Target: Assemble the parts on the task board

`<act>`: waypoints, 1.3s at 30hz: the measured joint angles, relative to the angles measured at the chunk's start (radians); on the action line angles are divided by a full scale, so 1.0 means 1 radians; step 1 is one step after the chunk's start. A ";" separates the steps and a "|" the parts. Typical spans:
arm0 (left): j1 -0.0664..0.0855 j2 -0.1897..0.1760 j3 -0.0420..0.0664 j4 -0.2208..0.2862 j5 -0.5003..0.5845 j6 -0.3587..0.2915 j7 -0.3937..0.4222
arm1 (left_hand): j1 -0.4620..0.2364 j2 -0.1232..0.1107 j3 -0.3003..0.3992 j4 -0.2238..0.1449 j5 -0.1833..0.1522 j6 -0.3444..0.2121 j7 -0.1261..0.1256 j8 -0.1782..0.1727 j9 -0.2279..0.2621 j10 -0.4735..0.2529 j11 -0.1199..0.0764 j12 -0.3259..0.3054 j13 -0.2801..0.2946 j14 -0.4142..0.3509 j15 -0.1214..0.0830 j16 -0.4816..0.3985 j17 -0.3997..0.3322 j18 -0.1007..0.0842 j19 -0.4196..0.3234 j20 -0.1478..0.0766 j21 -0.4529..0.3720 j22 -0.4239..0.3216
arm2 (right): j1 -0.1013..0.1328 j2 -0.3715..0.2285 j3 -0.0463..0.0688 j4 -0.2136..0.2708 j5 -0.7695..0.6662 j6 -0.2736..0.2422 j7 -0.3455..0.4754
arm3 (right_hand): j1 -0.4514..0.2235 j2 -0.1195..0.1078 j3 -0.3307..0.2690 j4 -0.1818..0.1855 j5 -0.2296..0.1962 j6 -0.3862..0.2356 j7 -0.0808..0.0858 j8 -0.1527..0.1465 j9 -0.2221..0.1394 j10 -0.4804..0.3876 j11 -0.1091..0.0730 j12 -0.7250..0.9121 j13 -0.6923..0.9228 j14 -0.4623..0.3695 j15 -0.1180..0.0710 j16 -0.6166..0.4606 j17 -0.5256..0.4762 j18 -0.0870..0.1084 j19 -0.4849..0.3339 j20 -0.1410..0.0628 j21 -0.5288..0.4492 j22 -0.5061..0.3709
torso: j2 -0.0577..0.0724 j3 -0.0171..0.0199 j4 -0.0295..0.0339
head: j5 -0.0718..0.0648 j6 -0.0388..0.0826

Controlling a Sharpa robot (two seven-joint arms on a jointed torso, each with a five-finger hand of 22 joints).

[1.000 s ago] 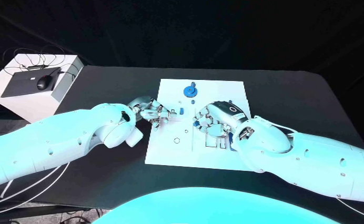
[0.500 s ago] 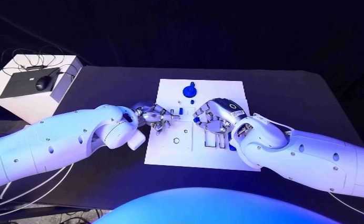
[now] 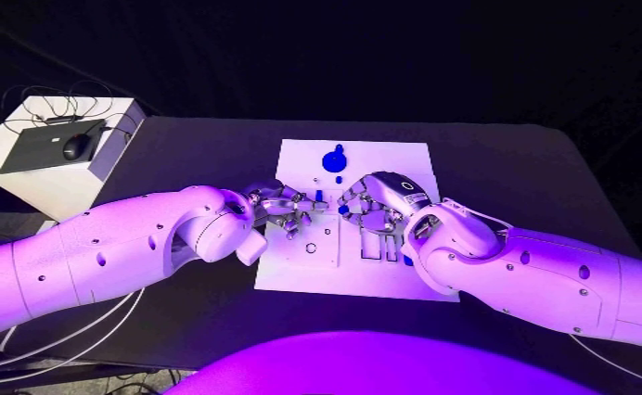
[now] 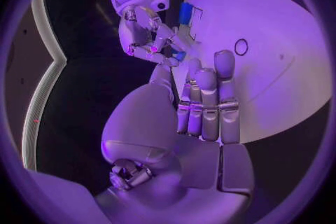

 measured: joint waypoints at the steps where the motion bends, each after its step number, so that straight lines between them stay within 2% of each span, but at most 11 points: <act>1: 0.000 0.004 0.000 -0.001 0.004 -0.002 0.000 | 0.002 -0.002 0.002 -0.002 0.000 0.000 0.000 0.000 0.000 0.000 0.000 0.000 0.000 0.000 0.000 0.000 0.000 0.001 0.000 0.000 0.000 0.000 | 0.000 0.001 0.000 0.000 0.002 0.000 0.000 | 0.000 0.000 0.000 0.000 0.000 0.000 0.000 0.000 0.000 0.000 0.000 0.000 0.000 0.000 0.000 0.000 0.000 0.000 0.000 0.000 0.000 0.001 | 0.000 0.0000 -0.0002 | 0.000 0.000; 7: 0.000 0.019 0.000 -0.006 0.018 -0.009 0.001 | 0.008 0.004 0.006 -0.013 0.000 0.000 0.000 0.000 0.000 0.000 0.000 0.000 0.003 0.000 0.000 0.000 0.003 0.008 -0.001 0.001 0.004 0.001 | 0.000 0.007 0.003 -0.001 0.012 -0.001 0.000 | 0.000 0.000 0.000 0.000 0.000 -0.003 0.000 0.000 0.000 0.000 0.000 0.000 0.000 0.000 0.000 0.000 0.000 -0.001 0.000 0.000 0.000 0.003 | 0.000 0.0002 -0.0007 | -0.003 0.000; 27: 0.000 0.040 0.000 -0.014 0.030 -0.025 0.003 | 0.028 0.024 0.004 -0.063 0.000 0.004 -0.004 0.000 -0.001 0.000 0.000 0.000 0.006 0.000 0.000 -0.004 0.012 0.009 -0.002 0.002 0.008 0.004 | 0.000 0.023 0.008 0.001 0.027 -0.003 0.001 | 0.000 0.000 -0.003 -0.003 0.000 -0.003 0.000 0.000 0.000 0.000 0.000 0.000 0.000 0.000 0.000 0.000 0.000 -0.001 0.004 0.003 -0.006 0.008 | 0.000 0.0000 0.0004 | -0.003 0.000; 28: 0.000 0.041 0.000 -0.015 0.031 -0.025 0.003 | 0.030 0.030 0.004 -0.063 0.000 0.006 -0.006 0.000 -0.001 0.000 0.000 0.000 0.006 0.004 -0.004 -0.004 0.012 0.009 -0.002 0.002 0.008 0.004 | 0.000 0.023 0.009 0.001 0.027 -0.003 0.001 | 0.000 0.000 -0.003 -0.003 0.000 -0.003 0.000 0.000 0.000 0.000 0.000 0.000 0.000 0.000 0.000 0.000 0.000 -0.001 0.003 0.003 -0.006 0.008 | 0.000 0.0000 0.0006 | -0.003 0.000; 39: 0.001 0.045 0.000 -0.017 0.031 -0.025 0.003 | 0.038 0.042 0.015 -0.084 0.000 0.032 -0.013 0.000 -0.001 0.004 -0.004 -0.005 0.006 0.006 -0.005 -0.006 0.017 0.008 -0.002 0.002 0.020 0.008 | 0.000 0.029 0.011 0.000 0.027 -0.004 0.001 | 0.000 0.000 -0.003 -0.003 0.000 -0.003 -0.001 0.000 0.000 0.000 0.000 0.000 0.000 0.000 0.000 0.000 0.000 0.009 0.003 0.004 -0.006 0.008 | 0.000 0.0000 0.0008 | -0.004 0.000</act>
